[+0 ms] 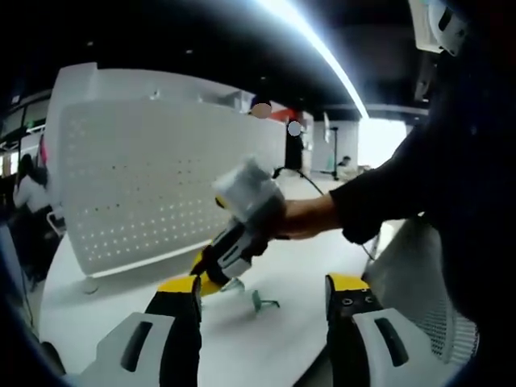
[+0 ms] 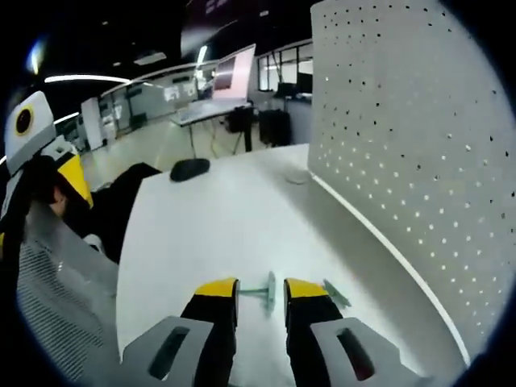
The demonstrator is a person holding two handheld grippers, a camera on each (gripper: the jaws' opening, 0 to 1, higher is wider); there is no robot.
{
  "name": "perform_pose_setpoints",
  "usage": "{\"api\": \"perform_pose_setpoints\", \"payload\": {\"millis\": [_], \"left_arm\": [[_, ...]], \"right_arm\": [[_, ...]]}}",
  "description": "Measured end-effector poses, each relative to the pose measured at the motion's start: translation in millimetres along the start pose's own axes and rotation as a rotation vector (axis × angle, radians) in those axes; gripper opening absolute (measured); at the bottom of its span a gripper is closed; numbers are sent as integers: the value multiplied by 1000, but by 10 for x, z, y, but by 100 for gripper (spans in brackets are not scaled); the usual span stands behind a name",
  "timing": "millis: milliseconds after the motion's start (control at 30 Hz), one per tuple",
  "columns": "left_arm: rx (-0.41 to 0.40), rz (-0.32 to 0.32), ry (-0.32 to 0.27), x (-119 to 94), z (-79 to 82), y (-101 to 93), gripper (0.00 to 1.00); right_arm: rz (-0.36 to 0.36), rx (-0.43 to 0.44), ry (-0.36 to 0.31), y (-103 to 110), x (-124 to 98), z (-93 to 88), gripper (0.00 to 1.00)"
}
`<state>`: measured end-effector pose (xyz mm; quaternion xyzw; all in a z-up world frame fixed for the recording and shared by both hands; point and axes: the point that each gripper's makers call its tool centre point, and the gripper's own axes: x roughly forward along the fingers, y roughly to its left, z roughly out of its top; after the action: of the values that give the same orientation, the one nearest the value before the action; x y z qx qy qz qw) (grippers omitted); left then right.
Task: Insert the hook assembly into the mounting plate slot until the hook locks in place.
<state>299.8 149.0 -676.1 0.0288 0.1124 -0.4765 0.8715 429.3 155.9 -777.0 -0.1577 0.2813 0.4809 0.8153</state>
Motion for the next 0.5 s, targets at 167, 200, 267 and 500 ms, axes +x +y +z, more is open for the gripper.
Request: {"api": "perform_pose_setpoints", "payload": {"millis": [167,200,267,500], "left_arm": [[2,-1,2,5,-3,-14,61],[4,-2,6,8,-9,-19,61],[4,-4,7,9,-12,-23,60],[-7,-3,3,6,-8,-10,60]], "right_arm": [[-4,14,8,-8,83,-17,17],[-4,16,10,-7,97,-15,17],[-4,13,15,-3,131,-15,16],[-6,3,68,-27,284,-88,12]]}}
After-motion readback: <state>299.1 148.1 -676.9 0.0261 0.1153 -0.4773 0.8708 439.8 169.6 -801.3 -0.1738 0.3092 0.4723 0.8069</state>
